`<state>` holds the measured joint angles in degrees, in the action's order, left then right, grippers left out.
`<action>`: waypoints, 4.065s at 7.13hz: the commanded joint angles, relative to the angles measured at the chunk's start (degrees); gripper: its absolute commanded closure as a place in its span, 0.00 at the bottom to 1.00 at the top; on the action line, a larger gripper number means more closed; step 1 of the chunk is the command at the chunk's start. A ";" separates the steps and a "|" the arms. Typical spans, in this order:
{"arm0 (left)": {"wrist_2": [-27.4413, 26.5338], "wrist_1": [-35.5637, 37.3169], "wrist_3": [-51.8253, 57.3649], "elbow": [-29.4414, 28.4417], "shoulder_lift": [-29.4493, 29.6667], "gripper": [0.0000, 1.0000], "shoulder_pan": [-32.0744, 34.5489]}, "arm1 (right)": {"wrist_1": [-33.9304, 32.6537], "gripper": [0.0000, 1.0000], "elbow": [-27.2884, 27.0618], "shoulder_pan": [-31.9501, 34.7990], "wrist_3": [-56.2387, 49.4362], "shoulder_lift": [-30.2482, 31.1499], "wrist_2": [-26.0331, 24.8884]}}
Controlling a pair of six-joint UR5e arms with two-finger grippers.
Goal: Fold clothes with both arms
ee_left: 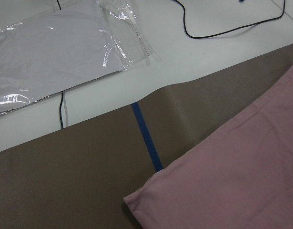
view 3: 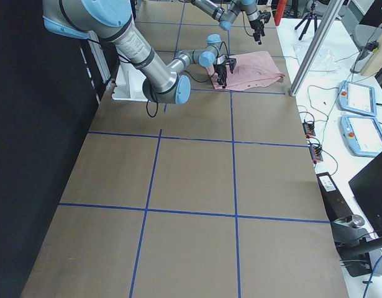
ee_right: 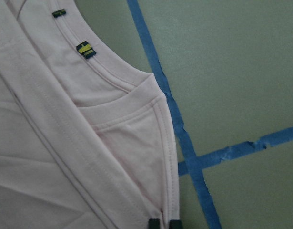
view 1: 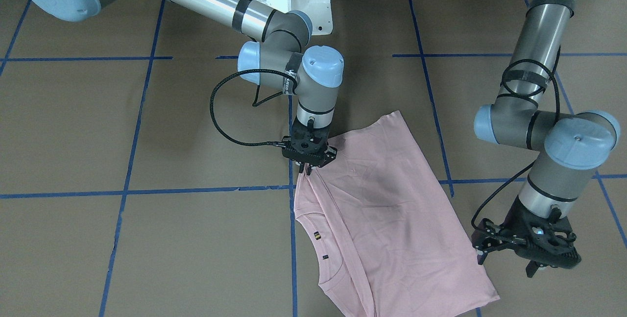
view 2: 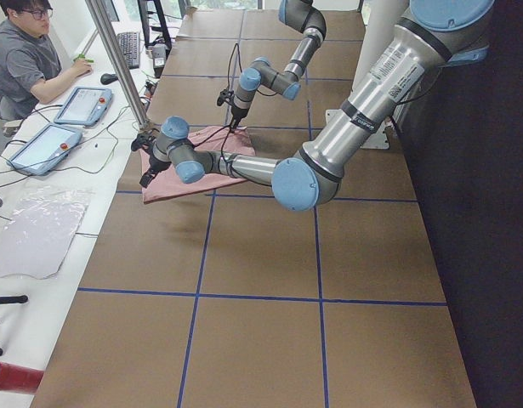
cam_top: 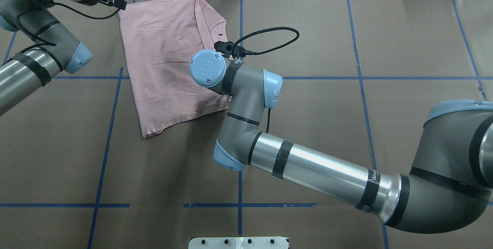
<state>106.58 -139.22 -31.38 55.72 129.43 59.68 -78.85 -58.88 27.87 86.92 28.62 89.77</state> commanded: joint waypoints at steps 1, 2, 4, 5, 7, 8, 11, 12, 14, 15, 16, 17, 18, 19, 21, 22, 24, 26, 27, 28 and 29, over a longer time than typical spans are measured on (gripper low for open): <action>0.04 0.00 0.00 0.00 0.03 0.00 0.00 | -0.07 1.00 -0.62 -0.01 -0.08 -0.05 -0.30; 0.04 0.00 0.00 0.00 0.03 0.00 -0.09 | -0.86 1.00 -1.84 0.08 -0.08 0.12 -0.13; 0.04 0.00 -0.09 0.09 0.12 0.00 -0.09 | -3.67 1.00 -14.00 0.08 -0.17 7.45 -0.04; 0.04 0.00 0.00 0.18 0.12 0.00 -0.09 | -3.76 1.00 -21.90 0.08 -0.09 14.12 -0.30; 0.04 0.44 0.00 1.23 0.03 0.00 -0.18 | -5.60 1.00 -37.55 -5.77 0.09 25.73 -7.29; 0.12 0.44 -0.09 1.32 0.12 0.00 -0.18 | -7.70 1.00 -43.98 -9.63 2.53 29.88 -10.55; 0.21 0.79 -1.91 2.54 0.12 0.00 -0.79 | -11.58 1.00 -50.89 -20.29 11.24 34.22 -21.65; 0.56 1.23 -7.59 5.51 -0.05 0.00 -3.41 | -11.59 1.00 -50.81 -20.66 11.34 34.22 -21.75; 1.00 3.41 -19.36 19.08 -7.66 0.00 -7.89 | -11.06 1.00 -51.25 -20.66 11.25 34.14 -21.40; 0.65 9.69 -25.69 30.04 -12.14 0.00 -12.35 | -10.97 1.00 -51.25 -20.75 11.17 33.79 -21.22; -0.13 15.85 -30.19 40.15 -16.53 0.00 -17.09 | -10.97 1.00 -51.16 -20.75 11.17 33.87 -21.22; -2.32 20.35 -35.45 49.48 -21.01 0.00 -22.19 | -10.97 1.00 -51.16 -20.66 11.17 33.96 -21.22; -5.21 22.91 -40.90 55.31 -24.28 0.00 -27.55 | -10.97 1.00 -51.16 -20.66 11.17 33.87 -21.22; -8.63 23.38 -47.13 57.46 -26.14 0.00 -33.08 | -10.97 1.00 -51.07 -20.66 11.17 33.96 -21.31; -13.31 23.82 -54.11 57.48 -26.33 0.13 -40.58 | -10.89 1.00 -51.07 -20.57 11.17 33.87 -21.31; -14.45 25.39 -54.40 57.39 -26.33 0.15 -42.96 | -10.97 1.00 -51.07 -20.57 11.17 33.87 -21.31; -14.90 25.49 -54.49 57.04 -28.08 0.19 -45.96 | -10.88 1.00 -51.16 -20.57 11.17 33.87 -21.31; -15.61 25.58 -55.02 56.69 -28.18 0.25 -47.37 | -10.88 1.00 -51.16 -20.57 11.17 33.87 -21.31; -15.61 25.58 -55.11 56.69 -28.18 0.31 -47.38 | -10.88 1.00 -51.16 -20.57 11.17 33.87 -21.31; -15.61 25.58 -55.11 56.69 -28.18 0.43 -47.46 | -10.88 1.00 -51.25 -20.57 11.17 33.79 -21.31; -15.61 25.58 -55.02 56.69 -28.18 0.46 -47.38 | -10.88 1.00 -51.25 -20.57 11.17 33.78 -21.31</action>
<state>90.98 -113.64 -86.45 112.42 101.26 12.32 -89.74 -110.10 7.30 98.08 62.43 68.47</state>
